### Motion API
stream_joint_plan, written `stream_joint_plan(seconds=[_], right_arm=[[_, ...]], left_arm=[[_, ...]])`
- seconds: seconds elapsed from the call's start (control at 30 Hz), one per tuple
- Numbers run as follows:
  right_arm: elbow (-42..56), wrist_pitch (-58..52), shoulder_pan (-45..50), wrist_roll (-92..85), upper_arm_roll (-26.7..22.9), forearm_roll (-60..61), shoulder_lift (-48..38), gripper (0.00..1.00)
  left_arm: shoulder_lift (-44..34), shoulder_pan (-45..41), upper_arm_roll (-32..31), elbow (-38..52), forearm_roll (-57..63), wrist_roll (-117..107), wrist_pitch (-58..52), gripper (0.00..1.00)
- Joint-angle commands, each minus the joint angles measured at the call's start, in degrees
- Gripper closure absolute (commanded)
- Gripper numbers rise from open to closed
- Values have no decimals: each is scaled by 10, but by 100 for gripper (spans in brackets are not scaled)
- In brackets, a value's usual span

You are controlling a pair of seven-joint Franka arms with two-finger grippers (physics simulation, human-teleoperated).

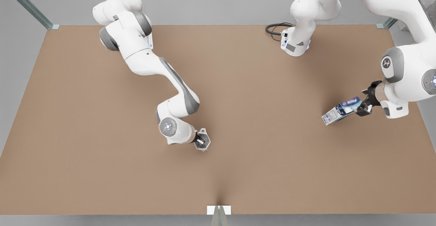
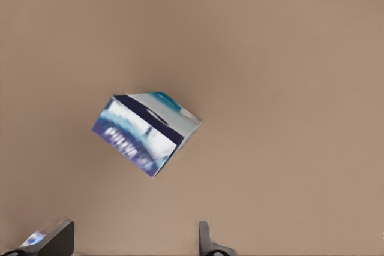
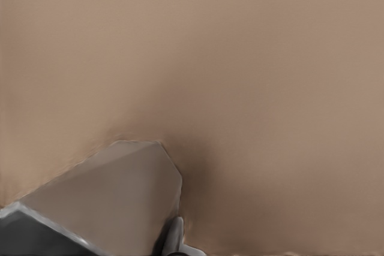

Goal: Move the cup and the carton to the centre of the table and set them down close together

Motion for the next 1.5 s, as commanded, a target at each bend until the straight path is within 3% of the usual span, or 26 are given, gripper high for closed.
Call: stream_joint_plan(seconds=[0.0,0.1,0.13,0.17,0.37,0.5,0.63,0.73,0.87,0.9,0.93,1.23,1.3,1.4,1.47], right_arm=[[4,-2,2,20,6,-4,5,79],[32,29,25,89,37,-4,33,79],[33,43,27,98,37,-4,35,55],[32,44,27,100,37,-4,35,0],[25,45,27,96,37,-5,35,0],[28,44,30,100,38,-4,30,0],[33,-38,10,88,45,19,-40,0],[27,-248,-139,-213,45,-86,-121,0],[23,-356,-313,-498,45,-186,-213,0],[1,-360,-306,-522,14,-176,-249,0],[-30,-361,-241,-571,-83,-168,-299,0],[-36,-366,-249,-565,-87,-164,-310,0],[-35,-366,-250,-564,-88,-165,-309,0],[-35,-366,-258,-565,-89,-165,-309,0],[-34,-366,-266,-565,-90,-168,-309,0]], left_arm=[[-3,-3,9,-15,0,-8,8,0],[-14,-3,34,-88,-2,-96,96,0],[-15,-3,34,-100,-2,-109,101,0],[-15,-3,35,-104,-2,-136,105,0],[-23,-2,66,-179,-7,-245,204,0],[-23,-2,66,-193,-7,-246,199,0],[-18,-1,73,-201,-7,-287,220,0],[-18,-2,79,-207,-7,-322,220,0],[-8,-1,80,-209,-7,-324,238,0],[-8,-1,80,-209,-7,-324,242,0],[-3,0,80,-209,-7,-324,249,0],[25,-1,79,-226,-7,-324,271,0],[25,-2,79,-226,-7,-319,270,51],[25,-1,79,-226,-7,-319,271,49],[21,-2,79,-220,-9,-324,269,43]])
